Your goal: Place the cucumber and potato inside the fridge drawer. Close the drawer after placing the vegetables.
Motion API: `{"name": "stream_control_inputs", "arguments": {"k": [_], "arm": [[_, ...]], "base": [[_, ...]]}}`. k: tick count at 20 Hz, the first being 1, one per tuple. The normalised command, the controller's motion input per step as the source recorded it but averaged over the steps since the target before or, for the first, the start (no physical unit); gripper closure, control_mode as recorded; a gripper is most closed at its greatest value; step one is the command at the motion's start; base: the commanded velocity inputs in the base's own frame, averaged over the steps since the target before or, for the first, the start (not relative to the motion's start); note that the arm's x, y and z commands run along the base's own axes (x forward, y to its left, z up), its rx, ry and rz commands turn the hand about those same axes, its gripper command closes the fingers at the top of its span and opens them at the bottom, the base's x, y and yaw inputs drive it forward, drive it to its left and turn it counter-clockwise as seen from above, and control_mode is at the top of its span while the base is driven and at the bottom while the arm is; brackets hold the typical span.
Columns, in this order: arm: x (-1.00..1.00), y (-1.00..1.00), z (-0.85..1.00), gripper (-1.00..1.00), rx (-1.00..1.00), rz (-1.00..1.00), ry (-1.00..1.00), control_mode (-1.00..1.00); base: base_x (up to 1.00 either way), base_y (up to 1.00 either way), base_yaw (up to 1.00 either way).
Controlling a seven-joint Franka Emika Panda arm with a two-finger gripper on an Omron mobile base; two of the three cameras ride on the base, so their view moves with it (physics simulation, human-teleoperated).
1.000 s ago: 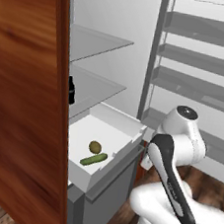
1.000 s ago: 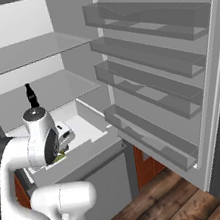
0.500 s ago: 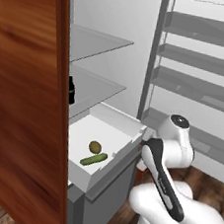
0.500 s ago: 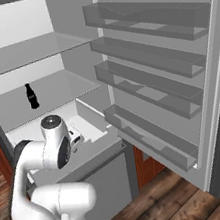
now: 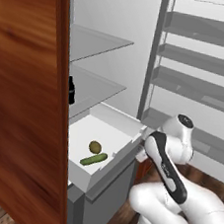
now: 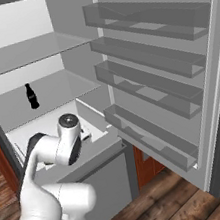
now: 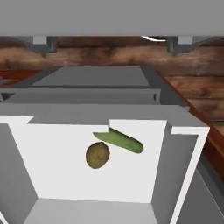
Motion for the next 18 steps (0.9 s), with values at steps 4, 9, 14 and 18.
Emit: {"name": "stream_control_inputs", "arguments": {"k": [4, 9, 14, 18], "arm": [[0.72, 0.29, -0.37, -1.0, 0.09, -0.12, -0.08, -1.0], [0.61, 0.31, -0.51, -1.0, 0.09, -0.14, -0.08, -1.0], [0.19, 0.33, -0.6, -1.0, 0.08, -0.19, -0.07, -1.0], [-0.53, 0.0, 0.27, -1.0, 0.06, -0.29, -0.14, -1.0]], "base": [[0.0, 0.0, 0.0], [0.0, 0.0, 0.0], [0.0, 0.0, 0.0], [0.0, 0.0, 0.0]]}}
